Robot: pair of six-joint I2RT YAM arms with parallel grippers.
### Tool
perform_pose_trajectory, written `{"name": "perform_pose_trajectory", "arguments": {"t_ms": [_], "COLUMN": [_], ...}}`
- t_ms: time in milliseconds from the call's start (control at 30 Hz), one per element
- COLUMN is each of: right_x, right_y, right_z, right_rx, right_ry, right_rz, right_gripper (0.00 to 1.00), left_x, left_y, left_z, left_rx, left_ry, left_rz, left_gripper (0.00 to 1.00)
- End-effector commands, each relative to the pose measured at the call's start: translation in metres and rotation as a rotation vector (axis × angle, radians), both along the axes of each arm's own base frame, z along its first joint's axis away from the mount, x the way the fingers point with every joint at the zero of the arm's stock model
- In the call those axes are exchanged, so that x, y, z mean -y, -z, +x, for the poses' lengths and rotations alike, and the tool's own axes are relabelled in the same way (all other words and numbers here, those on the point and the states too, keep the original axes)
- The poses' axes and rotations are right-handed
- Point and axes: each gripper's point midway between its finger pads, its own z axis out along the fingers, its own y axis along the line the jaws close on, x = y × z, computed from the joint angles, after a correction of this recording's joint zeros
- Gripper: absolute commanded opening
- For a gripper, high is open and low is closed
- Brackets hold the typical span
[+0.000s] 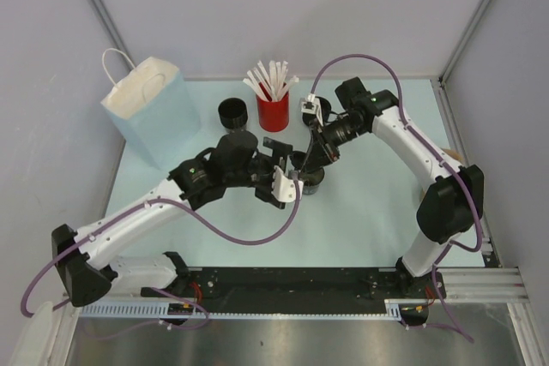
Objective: Pack the takeout coffee
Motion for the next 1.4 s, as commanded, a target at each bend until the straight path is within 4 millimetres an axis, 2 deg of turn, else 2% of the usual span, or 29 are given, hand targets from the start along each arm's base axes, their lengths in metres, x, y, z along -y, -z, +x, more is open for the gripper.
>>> {"name": "perform_pose_trajectory", "arguments": {"t_ms": [0, 167, 400, 533, 867, 900, 967, 1000, 1100, 1300, 1367], "right_x": [-0.007, -0.007, -0.008, -0.009, -0.009, -0.009, -0.009, -0.009, -0.009, -0.007, -0.001], "right_y": [-0.013, -0.015, -0.015, -0.016, -0.016, -0.016, -0.015, -0.015, -0.014, -0.015, -0.02], "right_z": [-0.007, -0.01, -0.012, -0.014, -0.015, -0.015, -0.015, -0.015, -0.015, -0.011, -0.003], "right_rx": [-0.001, 0.003, 0.009, 0.016, 0.02, 0.018, 0.015, 0.015, 0.016, 0.031, 0.046], "right_ry": [-0.037, -0.043, -0.049, -0.056, -0.06, -0.06, -0.06, -0.061, -0.061, -0.054, -0.025], "right_rz": [0.04, 0.045, 0.046, 0.047, 0.047, 0.046, 0.045, 0.046, 0.043, 0.03, 0.029], "right_gripper": [0.19, 0.19, 0.19, 0.19, 0.19, 0.19, 0.19, 0.19, 0.19, 0.21, 0.29], "left_x": [0.014, 0.02, 0.027, 0.032, 0.035, 0.035, 0.035, 0.035, 0.035, 0.033, 0.03], "left_y": [0.001, 0.011, 0.014, 0.016, 0.029, 0.03, 0.03, 0.03, 0.031, 0.036, 0.037], "left_z": [0.003, 0.004, 0.007, 0.007, 0.004, 0.004, 0.005, 0.006, 0.006, 0.006, 0.005], "left_rx": [0.054, 0.055, 0.053, 0.051, 0.042, 0.043, 0.047, 0.049, 0.05, 0.047, 0.043], "left_ry": [0.018, 0.01, -0.009, -0.007, 0.0, 0.0, -0.006, -0.009, -0.012, -0.024, -0.028], "left_rz": [0.009, 0.02, 0.016, 0.017, 0.052, 0.055, 0.054, 0.055, 0.056, 0.061, 0.062], "left_gripper": [0.99, 0.97, 0.86, 0.61, 0.6, 0.54, 0.5, 0.42, 0.31, 0.18, 0.16]}}
